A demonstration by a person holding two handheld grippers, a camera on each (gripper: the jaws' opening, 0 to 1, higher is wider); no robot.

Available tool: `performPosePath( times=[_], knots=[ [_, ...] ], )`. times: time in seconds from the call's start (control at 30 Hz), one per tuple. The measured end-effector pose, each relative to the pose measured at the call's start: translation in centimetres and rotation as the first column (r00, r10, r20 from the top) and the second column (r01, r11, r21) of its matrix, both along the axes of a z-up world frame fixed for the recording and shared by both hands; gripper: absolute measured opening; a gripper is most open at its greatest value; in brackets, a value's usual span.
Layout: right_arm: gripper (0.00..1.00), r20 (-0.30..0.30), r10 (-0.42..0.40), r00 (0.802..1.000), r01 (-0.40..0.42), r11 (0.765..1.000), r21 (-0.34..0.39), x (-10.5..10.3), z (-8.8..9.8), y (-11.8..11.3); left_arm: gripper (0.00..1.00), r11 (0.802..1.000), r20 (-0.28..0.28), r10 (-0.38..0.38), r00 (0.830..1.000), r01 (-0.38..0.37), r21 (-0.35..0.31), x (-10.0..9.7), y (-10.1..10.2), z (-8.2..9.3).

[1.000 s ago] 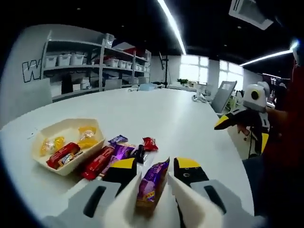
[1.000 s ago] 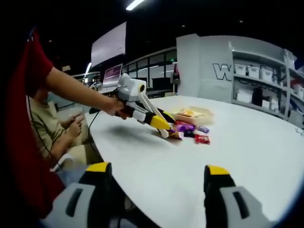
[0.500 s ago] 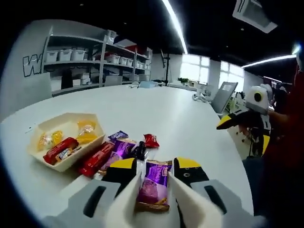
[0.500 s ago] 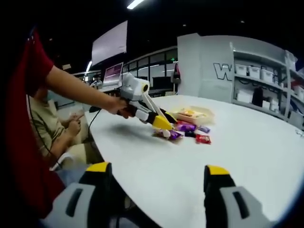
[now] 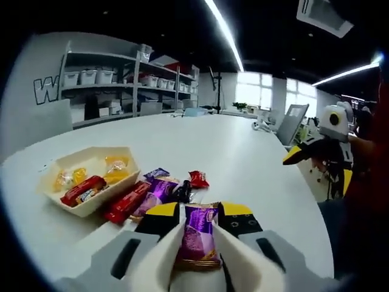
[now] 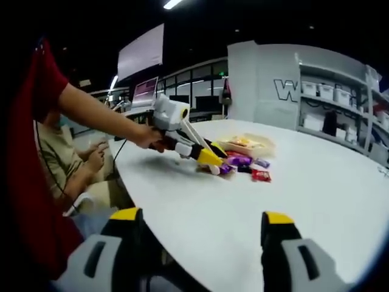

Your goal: Place the target food into the container with the food tongs after gripping and lifting it, then release it inside without dropping or visibly crushing the food.

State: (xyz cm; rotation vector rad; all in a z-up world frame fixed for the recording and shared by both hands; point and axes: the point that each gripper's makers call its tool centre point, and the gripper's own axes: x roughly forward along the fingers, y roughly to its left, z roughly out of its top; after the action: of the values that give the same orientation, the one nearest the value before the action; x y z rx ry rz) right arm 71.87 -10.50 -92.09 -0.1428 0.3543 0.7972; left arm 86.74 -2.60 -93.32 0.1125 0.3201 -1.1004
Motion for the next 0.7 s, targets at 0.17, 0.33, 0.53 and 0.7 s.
performPosePath(
  times=[0.17, 0.33, 0.53, 0.7],
  knots=[
    [0.78, -0.001, -0.015, 1.000, 0.015, 1.000, 0.019, 0.2, 0.2, -0.1, 0.22, 1.000, -0.044, 0.023, 0.999, -0.023, -0.007, 0.1, -0.1, 0.2],
    [0.79, -0.001, -0.026, 1.000, 0.026, 0.999, 0.031, 0.4, 0.3, -0.3, 0.23, 0.999, -0.046, 0.027, 0.999, -0.029, -0.030, 0.5, 0.1, 1.5],
    [0.86, 0.001, -0.043, 0.999, 0.043, 0.998, 0.047, 1.0, 0.4, -0.4, 0.23, 0.997, -0.003, 0.050, 0.999, -0.050, -0.058, 2.3, 0.8, 3.9],
    [0.93, -0.004, -0.054, 0.999, 0.054, 0.997, 0.063, 1.2, 0.3, -0.5, 0.23, 0.994, -0.009, 0.089, 0.996, -0.089, -0.066, 4.1, 1.7, 5.1]
  ],
)
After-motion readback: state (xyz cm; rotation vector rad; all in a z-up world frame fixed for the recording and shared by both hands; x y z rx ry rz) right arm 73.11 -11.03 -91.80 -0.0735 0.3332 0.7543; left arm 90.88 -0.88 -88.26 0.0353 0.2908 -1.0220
